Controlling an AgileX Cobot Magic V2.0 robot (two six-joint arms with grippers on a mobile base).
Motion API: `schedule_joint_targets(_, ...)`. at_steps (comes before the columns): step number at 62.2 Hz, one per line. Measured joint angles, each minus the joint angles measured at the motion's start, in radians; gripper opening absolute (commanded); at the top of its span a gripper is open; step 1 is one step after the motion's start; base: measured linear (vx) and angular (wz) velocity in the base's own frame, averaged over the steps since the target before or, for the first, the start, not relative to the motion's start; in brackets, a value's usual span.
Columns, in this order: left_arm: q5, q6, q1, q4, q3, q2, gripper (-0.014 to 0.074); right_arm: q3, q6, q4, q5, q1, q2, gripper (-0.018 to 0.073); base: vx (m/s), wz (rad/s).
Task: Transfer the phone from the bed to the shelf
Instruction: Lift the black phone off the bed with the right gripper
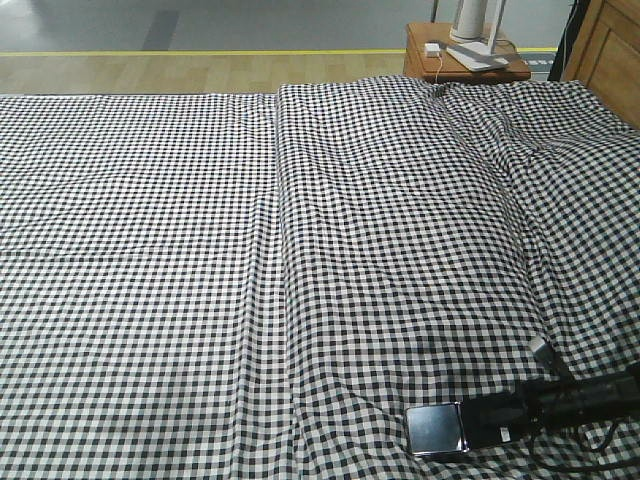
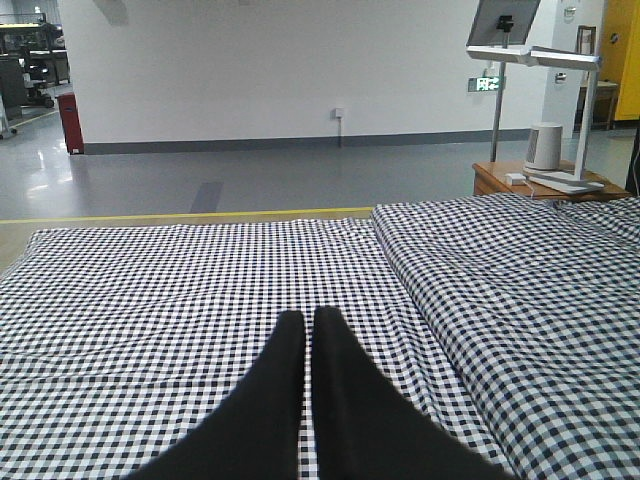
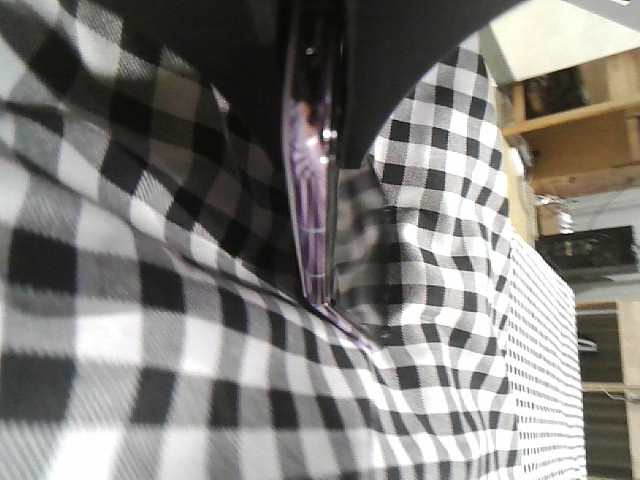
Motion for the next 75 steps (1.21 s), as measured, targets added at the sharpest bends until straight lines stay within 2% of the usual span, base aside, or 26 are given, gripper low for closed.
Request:
schedule_joint_targets(18, 0.000, 0.000, 0.000, 0.000, 0.000, 0.000, 0.0001, 0.112, -0.018, -0.005, 0.000, 0.001, -0.159, -0.0003, 0.00, 0.00)
schedule_joint_targets(40, 0.000, 0.000, 0.000, 0.000, 0.000, 0.000, 0.0001, 0.244, -0.016, -0.006, 0.000, 0.013, -0.468, -0.0003, 0.00, 0.00)
schedule_joint_targets(75, 0.000, 0.000, 0.000, 0.000, 0.000, 0.000, 0.0001, 0.301, 0.072, -0.029, 0.035, 0.223, -0.994, -0.0003, 0.00, 0.00)
